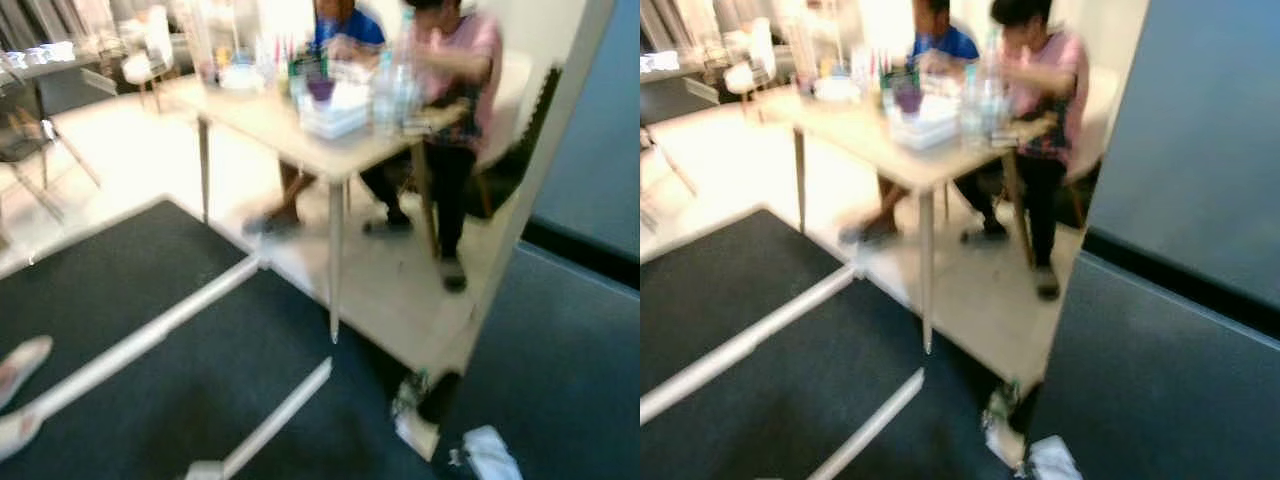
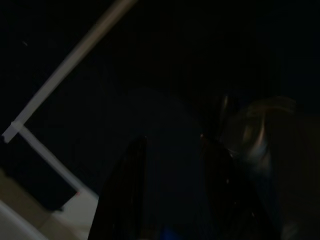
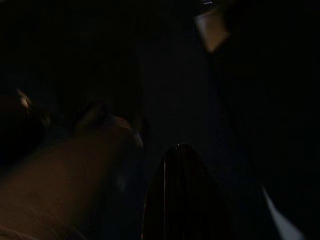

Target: Restocking fridge

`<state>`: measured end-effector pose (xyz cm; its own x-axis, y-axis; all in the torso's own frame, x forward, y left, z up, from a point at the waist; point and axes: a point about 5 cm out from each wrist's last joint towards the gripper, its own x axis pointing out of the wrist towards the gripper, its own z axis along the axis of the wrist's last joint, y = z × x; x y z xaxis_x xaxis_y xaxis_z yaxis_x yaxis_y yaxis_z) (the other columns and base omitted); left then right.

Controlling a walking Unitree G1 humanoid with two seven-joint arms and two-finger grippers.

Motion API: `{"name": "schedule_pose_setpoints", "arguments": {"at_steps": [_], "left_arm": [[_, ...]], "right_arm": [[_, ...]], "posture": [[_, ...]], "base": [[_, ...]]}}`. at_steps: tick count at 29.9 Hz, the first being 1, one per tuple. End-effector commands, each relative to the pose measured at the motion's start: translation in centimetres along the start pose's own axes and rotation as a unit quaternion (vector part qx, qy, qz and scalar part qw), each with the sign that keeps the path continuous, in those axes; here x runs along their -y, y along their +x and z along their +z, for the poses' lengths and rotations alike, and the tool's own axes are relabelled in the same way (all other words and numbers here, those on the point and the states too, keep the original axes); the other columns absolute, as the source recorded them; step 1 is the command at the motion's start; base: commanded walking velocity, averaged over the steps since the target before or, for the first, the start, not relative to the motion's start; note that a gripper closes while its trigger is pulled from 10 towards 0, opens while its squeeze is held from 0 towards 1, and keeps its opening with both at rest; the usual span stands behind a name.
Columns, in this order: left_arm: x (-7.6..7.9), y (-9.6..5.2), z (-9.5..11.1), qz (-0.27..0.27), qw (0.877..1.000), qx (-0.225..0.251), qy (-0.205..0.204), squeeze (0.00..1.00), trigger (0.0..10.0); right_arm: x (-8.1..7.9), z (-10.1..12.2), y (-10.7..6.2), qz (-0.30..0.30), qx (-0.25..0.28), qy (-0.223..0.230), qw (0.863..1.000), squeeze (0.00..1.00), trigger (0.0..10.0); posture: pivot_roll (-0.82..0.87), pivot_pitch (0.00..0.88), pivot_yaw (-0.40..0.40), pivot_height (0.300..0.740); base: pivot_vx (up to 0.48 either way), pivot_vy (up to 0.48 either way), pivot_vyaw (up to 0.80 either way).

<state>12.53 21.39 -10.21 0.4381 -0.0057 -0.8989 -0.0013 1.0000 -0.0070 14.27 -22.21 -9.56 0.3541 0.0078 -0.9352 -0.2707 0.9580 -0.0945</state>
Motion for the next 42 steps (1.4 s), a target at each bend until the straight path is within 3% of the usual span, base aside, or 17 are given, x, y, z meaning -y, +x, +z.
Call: {"name": "schedule_pose_setpoints", "arguments": {"at_steps": [1,15,32,42], "left_arm": [[0.0,-0.1,-1.1,0.001,1.000,-0.019,-0.002,0.00,10.0],[0.3,0.0,-0.5,0.000,1.000,-0.014,0.003,0.00,10.0],[0.4,-0.1,-1.3,-0.004,0.999,-0.033,0.021,0.00,10.0],[0.5,-0.1,-1.3,-0.006,0.999,-0.035,0.027,0.00,10.0]], "right_arm": [[0.0,0.3,0.0,0.000,0.003,-0.002,1.000,0.00,10.0],[-0.6,0.4,0.2,-0.002,0.007,0.007,1.000,0.00,10.0],[-0.7,0.1,0.2,-0.005,-0.003,0.014,1.000,0.00,10.0],[-1.7,1.3,0.4,0.000,0.002,0.006,1.000,0.00,10.0]], "posture": [[0.02,0.000,0.055,0.740],[0.02,0.000,0.070,0.740],[0.02,0.000,0.072,0.740],[0.02,0.000,0.069,0.740]], "base": [[0.000,0.000,0.75],[0.000,0.000,0.74],[0.142,0.000,0.00],[0.255,0.000,0.00]]}}
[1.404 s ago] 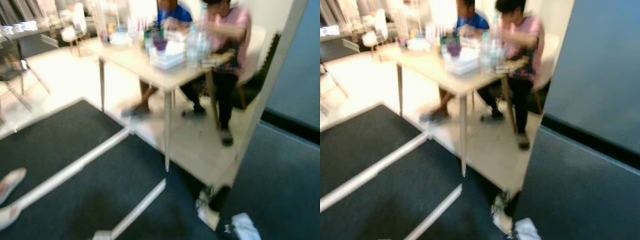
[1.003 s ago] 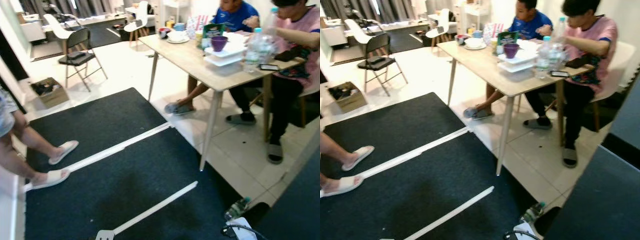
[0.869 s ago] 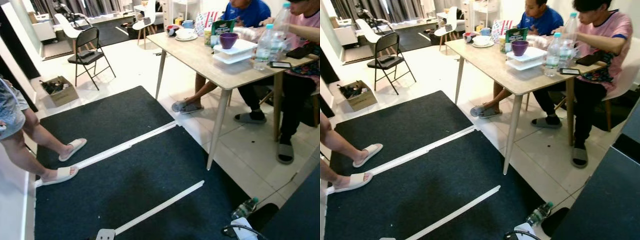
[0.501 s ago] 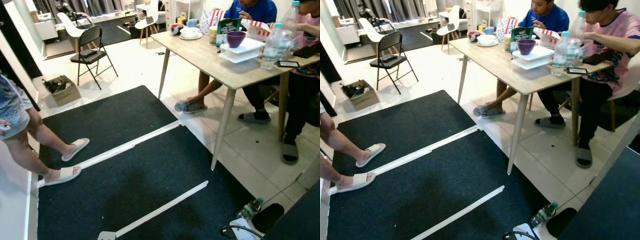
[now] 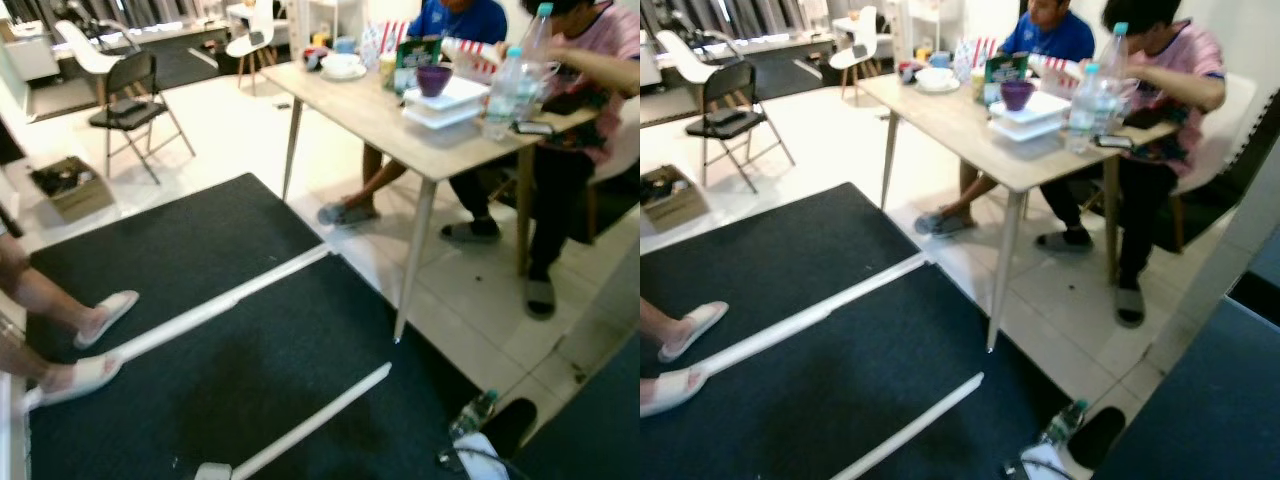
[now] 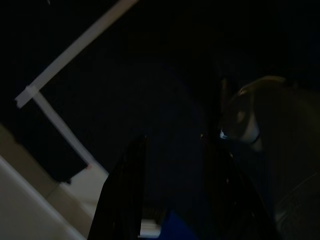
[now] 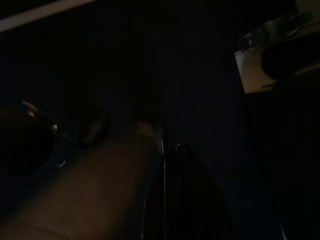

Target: Restocking fridge

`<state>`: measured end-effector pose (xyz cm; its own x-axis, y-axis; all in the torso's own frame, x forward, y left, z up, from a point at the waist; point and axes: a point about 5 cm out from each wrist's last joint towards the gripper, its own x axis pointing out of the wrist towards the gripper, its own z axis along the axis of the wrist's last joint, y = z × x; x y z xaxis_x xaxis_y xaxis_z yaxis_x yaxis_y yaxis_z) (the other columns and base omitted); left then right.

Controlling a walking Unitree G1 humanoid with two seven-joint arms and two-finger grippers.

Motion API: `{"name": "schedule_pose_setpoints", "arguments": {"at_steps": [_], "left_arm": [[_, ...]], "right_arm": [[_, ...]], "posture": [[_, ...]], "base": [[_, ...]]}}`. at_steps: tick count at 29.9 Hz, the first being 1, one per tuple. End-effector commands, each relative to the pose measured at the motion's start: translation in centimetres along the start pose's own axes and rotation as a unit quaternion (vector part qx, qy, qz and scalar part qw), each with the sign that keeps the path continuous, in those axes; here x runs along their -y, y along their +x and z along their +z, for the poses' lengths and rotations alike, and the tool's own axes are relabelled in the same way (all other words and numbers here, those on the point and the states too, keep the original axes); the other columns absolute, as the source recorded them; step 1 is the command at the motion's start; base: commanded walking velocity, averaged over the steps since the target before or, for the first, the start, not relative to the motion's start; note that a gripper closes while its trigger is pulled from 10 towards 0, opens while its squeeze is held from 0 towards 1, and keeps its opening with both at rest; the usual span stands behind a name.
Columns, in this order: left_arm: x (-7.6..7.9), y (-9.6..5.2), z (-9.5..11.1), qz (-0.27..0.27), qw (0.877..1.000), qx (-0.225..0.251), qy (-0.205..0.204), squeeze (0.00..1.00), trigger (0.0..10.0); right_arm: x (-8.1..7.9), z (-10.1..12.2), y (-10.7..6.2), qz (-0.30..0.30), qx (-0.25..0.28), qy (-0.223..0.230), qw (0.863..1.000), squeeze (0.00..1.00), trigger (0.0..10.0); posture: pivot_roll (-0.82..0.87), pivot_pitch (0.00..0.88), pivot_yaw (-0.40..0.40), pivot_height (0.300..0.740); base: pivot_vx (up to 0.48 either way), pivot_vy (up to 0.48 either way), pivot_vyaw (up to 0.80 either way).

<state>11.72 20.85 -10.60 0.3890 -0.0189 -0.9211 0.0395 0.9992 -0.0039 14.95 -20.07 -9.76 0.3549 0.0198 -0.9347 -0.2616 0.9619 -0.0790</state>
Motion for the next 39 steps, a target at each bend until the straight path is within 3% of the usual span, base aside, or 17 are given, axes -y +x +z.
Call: {"name": "schedule_pose_setpoints", "arguments": {"at_steps": [1,39], "left_arm": [[-0.06,-0.06,-0.43,0.001,1.000,-0.008,0.008,0.00,10.0],[-0.17,-0.08,-0.45,0.002,1.000,-0.010,0.014,0.00,10.0]], "right_arm": [[0.22,0.12,-0.02,-0.006,-0.001,-0.001,1.000,0.00,10.0],[0.43,-0.18,-0.08,-0.005,-0.007,-0.005,1.000,0.00,10.0]], "posture": [[0.02,0.000,0.069,0.740],[0.02,0.000,0.067,0.740]], "base": [[0.255,0.000,0.00],[0.259,0.000,0.00]]}}
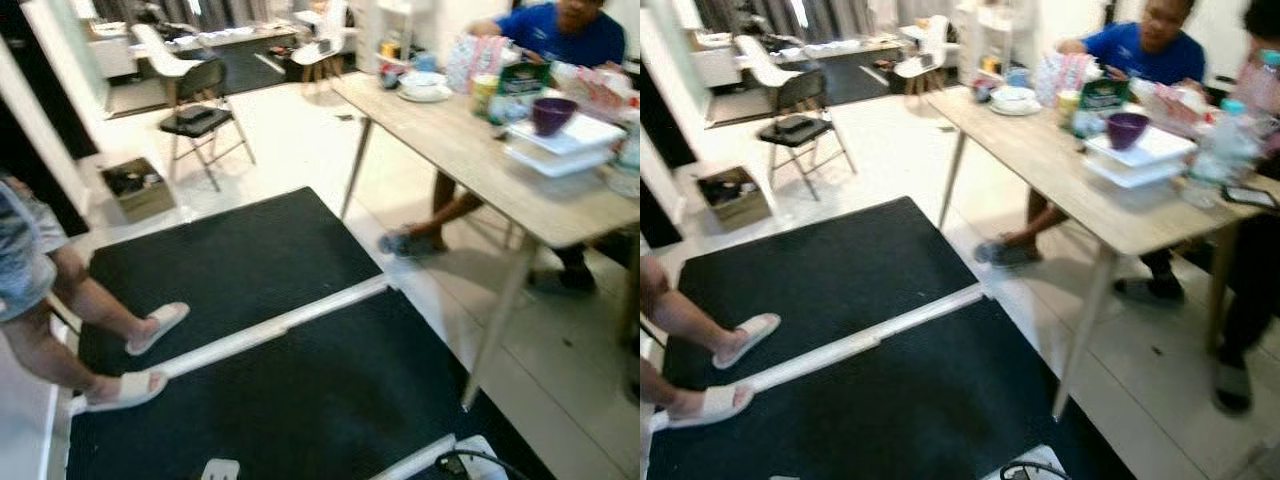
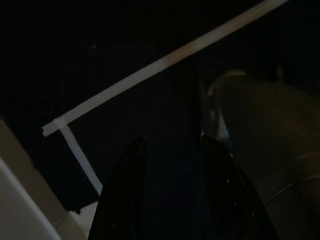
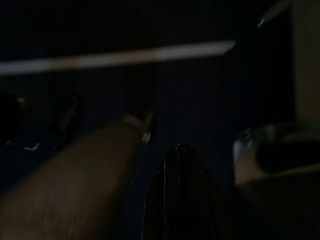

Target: Restocking fridge

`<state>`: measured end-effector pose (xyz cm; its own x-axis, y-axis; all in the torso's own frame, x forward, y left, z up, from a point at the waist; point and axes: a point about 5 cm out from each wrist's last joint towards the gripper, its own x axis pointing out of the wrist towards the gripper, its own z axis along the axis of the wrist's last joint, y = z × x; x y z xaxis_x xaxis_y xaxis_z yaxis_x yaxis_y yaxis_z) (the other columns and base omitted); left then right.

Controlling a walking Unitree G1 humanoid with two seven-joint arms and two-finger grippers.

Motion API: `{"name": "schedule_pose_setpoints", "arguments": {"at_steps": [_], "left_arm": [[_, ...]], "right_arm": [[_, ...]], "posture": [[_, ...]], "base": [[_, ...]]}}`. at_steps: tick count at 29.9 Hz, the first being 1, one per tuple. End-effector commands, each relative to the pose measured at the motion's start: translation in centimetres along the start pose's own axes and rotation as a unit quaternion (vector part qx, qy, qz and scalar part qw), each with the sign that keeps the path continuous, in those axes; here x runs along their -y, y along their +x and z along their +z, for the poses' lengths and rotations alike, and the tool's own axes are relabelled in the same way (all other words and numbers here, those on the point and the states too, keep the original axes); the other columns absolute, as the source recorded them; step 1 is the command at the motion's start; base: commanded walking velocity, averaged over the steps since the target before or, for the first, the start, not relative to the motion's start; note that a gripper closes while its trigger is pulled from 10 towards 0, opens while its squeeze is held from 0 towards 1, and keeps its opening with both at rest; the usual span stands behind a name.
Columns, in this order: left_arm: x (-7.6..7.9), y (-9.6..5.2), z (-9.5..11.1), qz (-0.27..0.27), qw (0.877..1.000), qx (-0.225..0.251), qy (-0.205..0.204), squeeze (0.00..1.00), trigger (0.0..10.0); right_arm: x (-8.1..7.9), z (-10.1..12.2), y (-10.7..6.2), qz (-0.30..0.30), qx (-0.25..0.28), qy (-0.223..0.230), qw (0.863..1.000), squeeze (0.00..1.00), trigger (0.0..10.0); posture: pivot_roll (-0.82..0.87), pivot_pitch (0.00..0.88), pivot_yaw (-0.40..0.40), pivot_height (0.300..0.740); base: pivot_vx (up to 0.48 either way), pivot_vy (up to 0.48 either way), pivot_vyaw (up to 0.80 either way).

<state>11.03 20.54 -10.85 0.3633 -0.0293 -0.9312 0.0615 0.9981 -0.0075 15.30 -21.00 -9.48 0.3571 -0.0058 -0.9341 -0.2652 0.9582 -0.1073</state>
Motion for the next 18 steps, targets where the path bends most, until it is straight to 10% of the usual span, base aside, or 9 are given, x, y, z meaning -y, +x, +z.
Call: {"name": "schedule_pose_setpoints", "arguments": {"at_steps": [1,18], "left_arm": [[-0.51,-0.07,0.26,0.008,1.000,0.003,0.005,0.00,10.0],[-0.45,-0.05,0.27,0.012,1.000,0.007,-0.005,0.00,10.0]], "right_arm": [[-0.59,-0.34,0.07,0.008,-0.005,0.002,1.000,0.00,10.0],[0.06,-0.58,-0.03,0.000,-0.020,-0.029,0.999,0.00,10.0]], "posture": [[0.02,0.000,0.067,0.740],[0.01,0.000,0.028,0.740]], "base": [[0.259,0.000,0.00],[0.258,0.000,-0.12]]}}
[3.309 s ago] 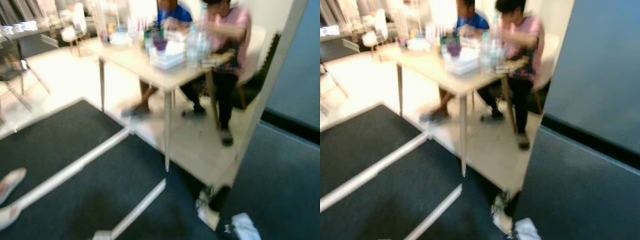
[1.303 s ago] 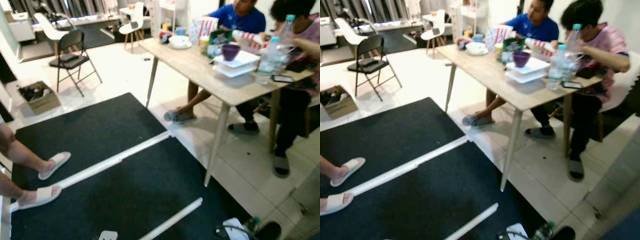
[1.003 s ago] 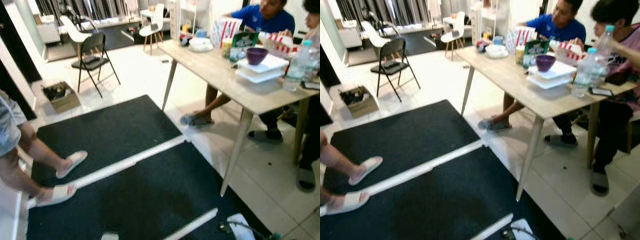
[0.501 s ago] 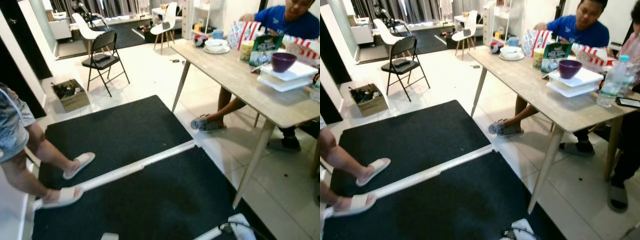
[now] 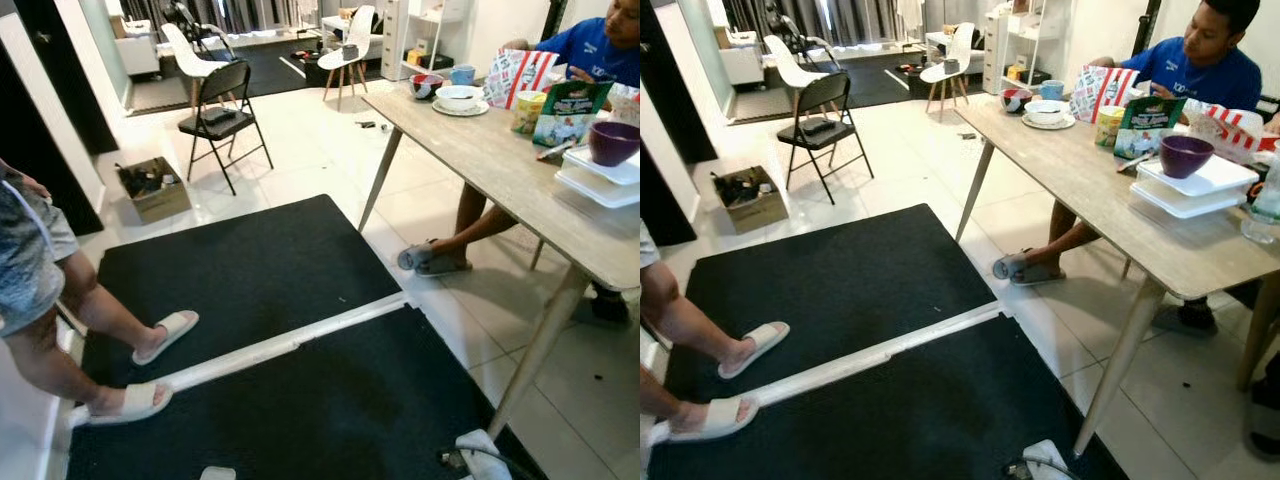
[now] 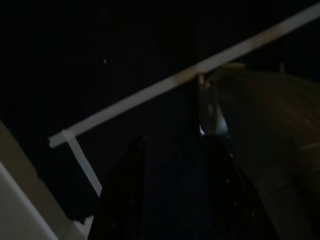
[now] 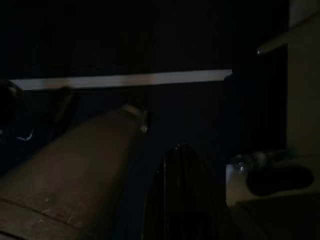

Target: Restocking fridge

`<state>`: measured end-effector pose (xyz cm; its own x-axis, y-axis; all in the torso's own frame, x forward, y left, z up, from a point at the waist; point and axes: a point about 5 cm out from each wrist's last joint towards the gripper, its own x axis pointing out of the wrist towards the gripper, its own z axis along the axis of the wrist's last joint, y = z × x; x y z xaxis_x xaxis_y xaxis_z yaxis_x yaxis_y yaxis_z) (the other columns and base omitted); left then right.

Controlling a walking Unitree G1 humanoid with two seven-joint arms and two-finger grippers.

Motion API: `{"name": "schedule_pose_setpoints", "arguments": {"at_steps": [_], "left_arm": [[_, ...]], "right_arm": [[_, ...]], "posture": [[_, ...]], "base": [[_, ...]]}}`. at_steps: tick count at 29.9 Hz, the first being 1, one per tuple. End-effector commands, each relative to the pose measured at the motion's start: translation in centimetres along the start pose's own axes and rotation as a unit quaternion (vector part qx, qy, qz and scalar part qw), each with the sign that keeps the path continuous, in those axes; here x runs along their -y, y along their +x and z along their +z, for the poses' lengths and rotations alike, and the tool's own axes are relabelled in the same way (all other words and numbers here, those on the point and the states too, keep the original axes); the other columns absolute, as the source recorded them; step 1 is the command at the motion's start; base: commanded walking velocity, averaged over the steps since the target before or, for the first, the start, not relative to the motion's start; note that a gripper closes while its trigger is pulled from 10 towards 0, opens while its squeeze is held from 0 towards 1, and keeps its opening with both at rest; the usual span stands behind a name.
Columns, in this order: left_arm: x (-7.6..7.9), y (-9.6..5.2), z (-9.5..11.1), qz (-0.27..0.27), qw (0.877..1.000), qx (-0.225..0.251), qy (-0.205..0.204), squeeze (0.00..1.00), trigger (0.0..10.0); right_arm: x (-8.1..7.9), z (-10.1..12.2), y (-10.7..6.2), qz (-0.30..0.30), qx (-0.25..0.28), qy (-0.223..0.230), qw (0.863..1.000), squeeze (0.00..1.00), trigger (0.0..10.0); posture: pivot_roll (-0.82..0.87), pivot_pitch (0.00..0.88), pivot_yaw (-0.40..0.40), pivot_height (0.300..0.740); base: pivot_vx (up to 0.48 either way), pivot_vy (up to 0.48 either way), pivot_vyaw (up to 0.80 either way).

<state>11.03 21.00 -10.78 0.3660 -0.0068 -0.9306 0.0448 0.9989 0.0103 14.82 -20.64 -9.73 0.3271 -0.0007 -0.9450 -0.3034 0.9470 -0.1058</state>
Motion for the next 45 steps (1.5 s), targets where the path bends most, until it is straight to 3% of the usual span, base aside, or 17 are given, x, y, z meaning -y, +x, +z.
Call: {"name": "schedule_pose_setpoints", "arguments": {"at_steps": [1,9,25,45], "left_arm": [[0.06,0.03,0.27,0.000,1.000,0.006,0.000,0.00,10.0],[0.19,0.06,0.30,-0.003,1.000,0.006,0.006,0.00,10.0],[0.06,0.04,0.39,-0.004,1.000,0.006,0.012,0.00,10.0],[0.02,0.04,0.45,-0.005,1.000,0.005,0.022,0.00,10.0]], "right_arm": [[0.66,-0.21,-0.12,-0.008,-0.006,-0.013,1.000,0.00,10.0],[1.04,-0.07,-0.18,-0.014,-0.008,-0.026,1.000,0.00,10.0],[0.98,-0.08,-0.16,-0.017,-0.011,-0.031,0.999,0.00,10.0],[0.88,-0.10,-0.14,-0.012,-0.012,-0.023,1.000,0.00,10.0]], "posture": [[0.00,0.000,0.019,0.740],[0.00,0.000,0.012,0.740],[0.00,0.000,0.021,0.740],[0.01,0.000,0.032,0.740]], "base": [[0.259,0.000,-0.77],[0.260,0.000,-0.72],[0.260,0.000,0.00],[0.258,0.000,-0.75]]}}
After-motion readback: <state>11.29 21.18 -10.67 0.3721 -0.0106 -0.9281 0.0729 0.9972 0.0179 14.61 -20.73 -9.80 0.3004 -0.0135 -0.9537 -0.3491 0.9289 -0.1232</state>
